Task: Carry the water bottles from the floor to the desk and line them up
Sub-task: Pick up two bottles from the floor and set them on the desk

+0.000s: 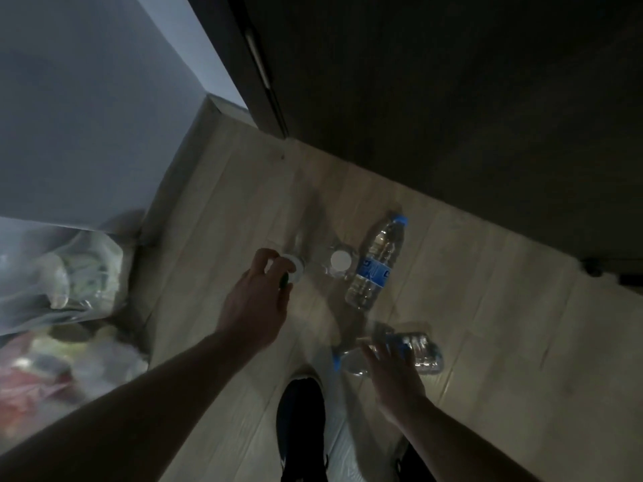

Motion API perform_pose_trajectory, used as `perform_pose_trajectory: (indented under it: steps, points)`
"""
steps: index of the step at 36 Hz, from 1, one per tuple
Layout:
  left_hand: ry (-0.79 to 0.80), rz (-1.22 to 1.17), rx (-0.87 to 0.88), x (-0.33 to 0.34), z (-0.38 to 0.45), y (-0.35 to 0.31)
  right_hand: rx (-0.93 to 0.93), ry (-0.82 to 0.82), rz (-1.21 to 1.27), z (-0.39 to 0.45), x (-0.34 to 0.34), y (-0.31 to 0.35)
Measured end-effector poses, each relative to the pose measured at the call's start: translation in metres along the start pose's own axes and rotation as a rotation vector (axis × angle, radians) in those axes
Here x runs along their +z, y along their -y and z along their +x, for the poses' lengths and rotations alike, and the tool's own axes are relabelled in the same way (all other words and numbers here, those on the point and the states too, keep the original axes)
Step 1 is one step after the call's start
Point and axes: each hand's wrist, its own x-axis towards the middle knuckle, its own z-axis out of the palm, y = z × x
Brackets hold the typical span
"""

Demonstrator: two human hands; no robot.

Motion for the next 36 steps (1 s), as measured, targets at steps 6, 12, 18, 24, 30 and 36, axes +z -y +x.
perform_pose_trajectory:
  steps: [6,12,18,24,30,36]
  points:
    - [-0.027,-0.061,-0.051,0.005,0.001,-0.004,-0.073,-0.196,0.059,0.015,-0.002,-0.003]
    - [0.046,-0.068,-0.136,-0.011,-0.023,-0.005,-0.075,-0.045,0.189,-0.015,-0.038,-0.01]
    - [0.098,-0.088,-0.136,-0.061,-0.077,-0.03,-0.015,-0.076,0.663,-0.101,-0.114,-0.017]
    - [0.068,-0.139,-0.191,-0.152,-0.154,-0.076,0.008,-0.13,0.814,-0.208,-0.22,0.014]
    - [0.039,-0.248,-0.184,-0.261,-0.243,-0.125,-0.065,-0.201,0.873,-0.323,-0.334,0.047]
    - [-0.041,-0.283,-0.19,-0.371,-0.327,-0.174,-0.147,-0.228,0.902,-0.412,-0.421,0.068]
